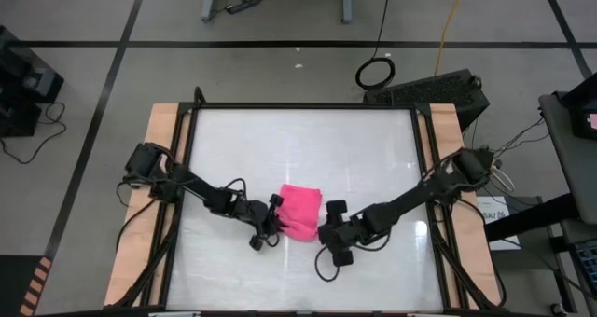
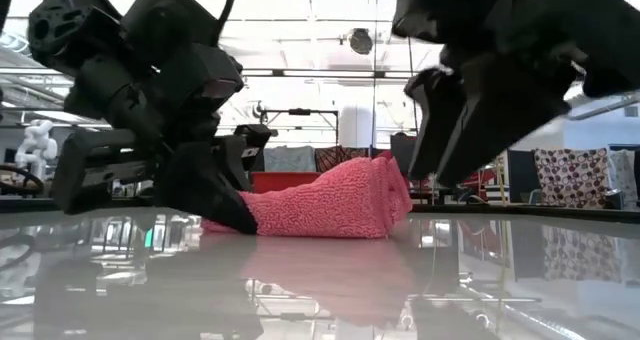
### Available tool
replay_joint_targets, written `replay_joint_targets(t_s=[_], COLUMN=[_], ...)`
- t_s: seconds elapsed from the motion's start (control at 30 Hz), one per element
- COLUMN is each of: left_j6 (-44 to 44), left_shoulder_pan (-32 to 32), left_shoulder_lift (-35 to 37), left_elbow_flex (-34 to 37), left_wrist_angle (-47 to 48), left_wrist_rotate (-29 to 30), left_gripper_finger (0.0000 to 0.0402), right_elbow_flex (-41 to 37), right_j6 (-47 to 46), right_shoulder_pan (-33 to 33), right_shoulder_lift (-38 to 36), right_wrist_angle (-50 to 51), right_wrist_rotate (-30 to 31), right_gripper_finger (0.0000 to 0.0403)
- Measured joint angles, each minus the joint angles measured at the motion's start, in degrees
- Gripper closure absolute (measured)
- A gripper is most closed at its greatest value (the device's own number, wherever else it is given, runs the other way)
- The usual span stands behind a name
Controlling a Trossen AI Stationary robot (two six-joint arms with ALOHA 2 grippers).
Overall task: Roll towel
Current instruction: Roll the pink towel
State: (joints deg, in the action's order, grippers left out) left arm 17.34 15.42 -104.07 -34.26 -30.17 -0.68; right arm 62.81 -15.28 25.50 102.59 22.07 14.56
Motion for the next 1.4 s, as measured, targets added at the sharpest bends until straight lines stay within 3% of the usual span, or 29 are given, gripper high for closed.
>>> replay_joint_targets(t_s=[0.17, 0.4, 0.67, 0.83, 1.0, 1.4], left_j6=[-3.7, -8.2, -11.5, -14.2, -16.9, -20.1], left_shoulder_pan=[-2.6, -5.4, -7.7, -9.0, -10.9, -13.5], left_shoulder_lift=[-0.1, -0.3, -0.3, -0.3, -0.3, -0.2], left_elbow_flex=[-0.5, -3.4, -8.4, -9.2, -9.2, -9.2], left_wrist_angle=[0.3, 3.2, 13.0, 14.2, 14.4, 12.2], left_wrist_rotate=[-6.7, -15.2, -21.2, -23.6, -25.7, -33.5], left_gripper_finger=[0.0386, 0.0388, 0.0389, 0.0390, 0.0390, 0.0390], right_elbow_flex=[0.0, 0.0, 0.0, 0.0, 0.0, 0.2], right_j6=[2.6, 17.7, 25.5, 31.0, 31.0, 26.2], right_shoulder_pan=[4.4, 9.7, 9.9, 9.9, 10.0, 7.8], right_shoulder_lift=[-2.0, 1.8, 8.3, 9.8, 10.1, 12.3], right_wrist_angle=[-0.3, -10.0, -15.6, -21.4, -20.4, -13.7], right_wrist_rotate=[8.5, 19.0, 31.9, 28.3, 28.9, 28.1], right_gripper_finger=[0.0152, 0.0183, 0.0189, 0.0155, 0.0128, 0.0163])
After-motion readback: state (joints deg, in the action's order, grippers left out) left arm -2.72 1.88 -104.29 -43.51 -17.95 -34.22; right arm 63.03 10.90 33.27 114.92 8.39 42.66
